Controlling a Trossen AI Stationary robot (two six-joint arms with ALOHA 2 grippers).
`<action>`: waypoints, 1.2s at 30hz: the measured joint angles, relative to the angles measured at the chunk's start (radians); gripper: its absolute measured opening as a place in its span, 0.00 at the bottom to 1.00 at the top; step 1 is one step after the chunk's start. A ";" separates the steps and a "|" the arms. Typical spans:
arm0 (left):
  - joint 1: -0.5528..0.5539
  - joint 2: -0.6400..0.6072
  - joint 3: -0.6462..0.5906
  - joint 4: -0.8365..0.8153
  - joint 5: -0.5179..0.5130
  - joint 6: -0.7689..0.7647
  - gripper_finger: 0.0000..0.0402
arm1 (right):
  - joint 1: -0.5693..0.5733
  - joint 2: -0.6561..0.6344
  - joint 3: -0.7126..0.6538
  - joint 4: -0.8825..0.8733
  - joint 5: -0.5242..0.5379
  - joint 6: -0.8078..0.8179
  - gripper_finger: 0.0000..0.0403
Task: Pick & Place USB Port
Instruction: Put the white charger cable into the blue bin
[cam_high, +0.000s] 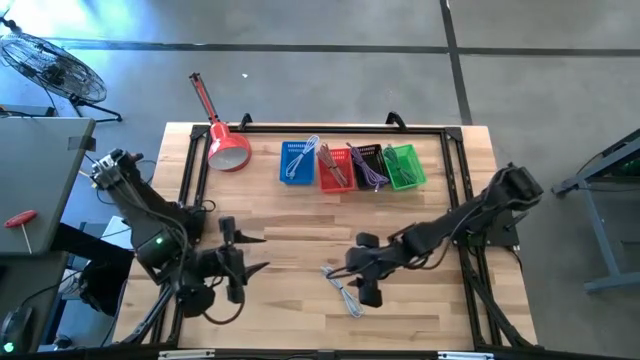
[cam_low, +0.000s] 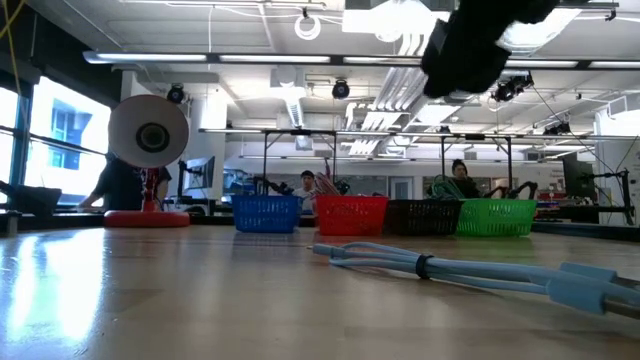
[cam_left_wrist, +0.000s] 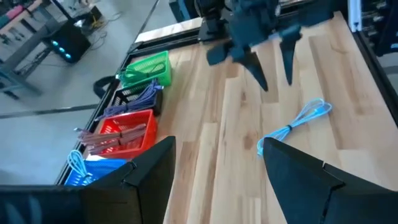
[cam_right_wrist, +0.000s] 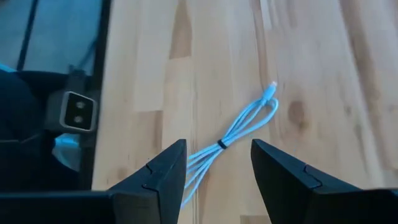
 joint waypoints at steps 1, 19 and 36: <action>-0.001 0.000 0.000 -0.001 0.001 0.000 0.58 | 0.000 0.018 0.000 0.008 0.000 0.016 0.43; 0.002 0.097 -0.001 0.004 0.030 -0.064 0.58 | 0.041 0.177 0.000 0.090 0.001 0.236 0.37; 0.002 0.099 -0.001 0.017 0.046 -0.068 0.58 | 0.065 0.181 0.063 0.191 0.013 0.157 0.37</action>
